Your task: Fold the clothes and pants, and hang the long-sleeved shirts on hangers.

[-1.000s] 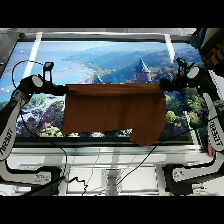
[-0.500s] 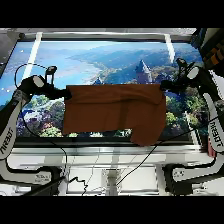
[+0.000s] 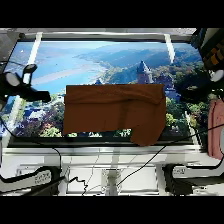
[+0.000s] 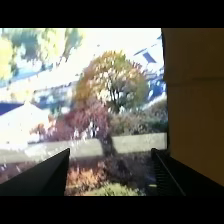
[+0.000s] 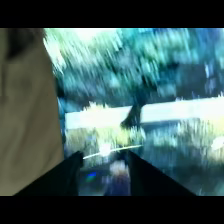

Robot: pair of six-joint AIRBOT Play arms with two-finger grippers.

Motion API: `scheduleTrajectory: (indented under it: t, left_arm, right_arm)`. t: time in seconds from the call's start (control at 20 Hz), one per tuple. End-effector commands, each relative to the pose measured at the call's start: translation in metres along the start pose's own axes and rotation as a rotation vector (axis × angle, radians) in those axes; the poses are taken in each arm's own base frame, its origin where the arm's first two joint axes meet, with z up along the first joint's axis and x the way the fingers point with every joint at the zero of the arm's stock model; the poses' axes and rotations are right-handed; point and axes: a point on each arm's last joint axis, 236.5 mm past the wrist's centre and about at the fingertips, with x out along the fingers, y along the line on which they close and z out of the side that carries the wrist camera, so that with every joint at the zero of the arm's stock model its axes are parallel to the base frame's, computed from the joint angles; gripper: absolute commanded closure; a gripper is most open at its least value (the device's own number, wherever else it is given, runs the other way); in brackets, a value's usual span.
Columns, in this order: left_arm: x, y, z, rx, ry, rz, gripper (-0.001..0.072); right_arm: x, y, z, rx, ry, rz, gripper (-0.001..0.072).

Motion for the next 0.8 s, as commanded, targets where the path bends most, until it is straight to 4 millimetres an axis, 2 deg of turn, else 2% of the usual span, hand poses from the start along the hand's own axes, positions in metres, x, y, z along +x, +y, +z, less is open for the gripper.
scheduleTrajectory:
  t: [0.0,0.1,0.2,0.3,0.4,0.45,0.5,0.6,0.65,0.75]
  left_arm:
    - [-0.016,-0.011,-0.015,-0.143,-0.046,-0.176,0.0240]
    - [-0.025,-0.018,-0.033,-0.149,-0.077,-0.190,0.0240]
    - [-0.027,-0.020,-0.060,-0.161,-0.114,-0.149,0.0240]
    - [-0.028,-0.022,-0.081,-0.182,-0.172,-0.110,0.0239]
    - [-0.028,-0.025,-0.093,-0.191,-0.226,-0.078,0.0239]
    - [-0.028,-0.025,-0.096,-0.192,-0.243,-0.068,0.0239]
    - [-0.028,-0.026,-0.098,-0.192,-0.251,-0.064,0.0239]
    - [-0.028,-0.027,-0.099,-0.192,-0.251,-0.065,0.0239]
    - [-0.028,-0.027,-0.098,-0.195,-0.253,-0.069,0.0239]
    - [-0.028,-0.028,-0.097,-0.198,-0.257,-0.074,0.0239]
  right_arm:
    - [-0.021,0.003,-0.040,0.072,-0.016,0.149,0.0412]
    - [-0.024,0.007,-0.074,0.093,-0.027,0.161,0.0411]
    - [-0.011,0.019,-0.118,0.091,0.004,0.172,0.0412]
    - [0.006,0.044,-0.146,0.125,0.009,0.248,0.0411]
    - [0.020,0.078,-0.164,0.186,0.007,0.380,0.0392]
    - [0.028,0.086,-0.171,0.207,0.019,0.416,0.0389]
    - [0.037,0.090,-0.182,0.229,0.053,0.435,0.0361]
    - [0.055,0.090,-0.203,0.258,0.114,0.431,0.0361]
    - [0.062,0.090,-0.206,0.294,0.124,0.429,0.0361]
    - [0.070,0.084,-0.198,0.328,0.098,0.412,0.0362]
